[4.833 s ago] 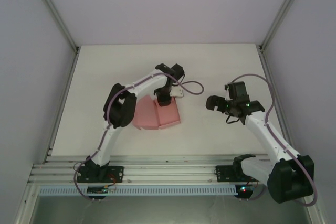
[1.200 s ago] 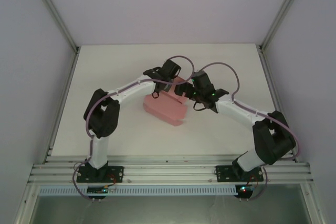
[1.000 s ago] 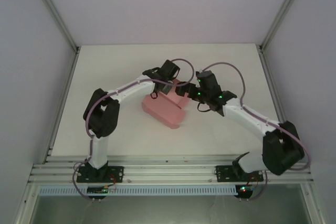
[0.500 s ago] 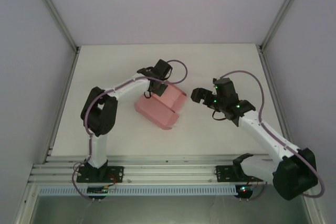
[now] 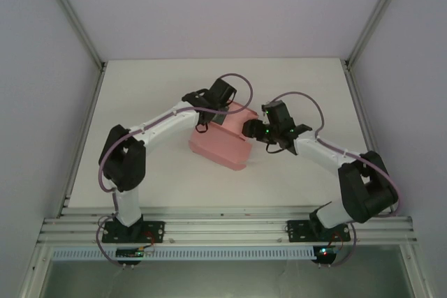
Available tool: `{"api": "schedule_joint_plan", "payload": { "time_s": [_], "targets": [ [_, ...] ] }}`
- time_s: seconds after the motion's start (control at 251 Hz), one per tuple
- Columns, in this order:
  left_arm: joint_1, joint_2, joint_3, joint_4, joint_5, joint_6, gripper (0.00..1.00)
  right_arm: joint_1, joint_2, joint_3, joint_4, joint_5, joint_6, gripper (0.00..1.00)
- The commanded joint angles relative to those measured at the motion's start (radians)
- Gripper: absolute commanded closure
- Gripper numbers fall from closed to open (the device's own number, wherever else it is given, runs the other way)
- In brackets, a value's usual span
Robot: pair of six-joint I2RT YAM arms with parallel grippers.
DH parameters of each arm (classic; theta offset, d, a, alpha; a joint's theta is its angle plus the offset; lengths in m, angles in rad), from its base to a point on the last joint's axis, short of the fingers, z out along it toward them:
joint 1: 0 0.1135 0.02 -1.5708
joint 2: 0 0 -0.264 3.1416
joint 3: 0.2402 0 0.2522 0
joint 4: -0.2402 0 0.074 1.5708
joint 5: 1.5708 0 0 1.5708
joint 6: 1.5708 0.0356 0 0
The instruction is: Assemble paper box
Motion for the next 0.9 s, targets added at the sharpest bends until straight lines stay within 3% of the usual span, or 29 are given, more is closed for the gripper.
{"api": "schedule_joint_plan", "payload": {
  "time_s": [0.0, 0.14, 0.216, 0.319, 0.555, 0.77, 0.894],
  "targets": [
    [-0.005, -0.019, 0.005, -0.015, -0.026, -0.025, 1.00, 0.003, 0.023, 0.031, 0.032, -0.013, 0.011, 0.57],
    [-0.011, -0.036, -0.003, -0.015, -0.041, -0.037, 1.00, 0.001, 0.038, 0.040, -0.009, 0.069, 0.017, 0.88],
    [-0.015, -0.050, -0.003, -0.014, -0.037, -0.044, 1.00, 0.005, 0.058, 0.058, -0.031, 0.193, 0.004, 0.96],
    [-0.022, -0.057, 0.006, -0.039, -0.085, -0.079, 1.00, 0.062, 0.108, 0.136, -0.239, 0.506, 0.016, 1.00],
    [-0.026, -0.038, 0.070, -0.234, -0.320, -0.240, 1.00, 0.049, 0.255, 0.274, -0.671, 0.931, 0.223, 1.00],
    [0.004, -0.071, 0.025, -0.294, -0.363, -0.294, 1.00, 0.006, 0.295, 0.310, -0.866, 1.122, 0.330, 1.00],
    [0.011, -0.078, 0.014, -0.285, -0.345, -0.288, 1.00, 0.004, 0.266, 0.283, -0.782, 1.107, 0.261, 1.00]
  ]
}}
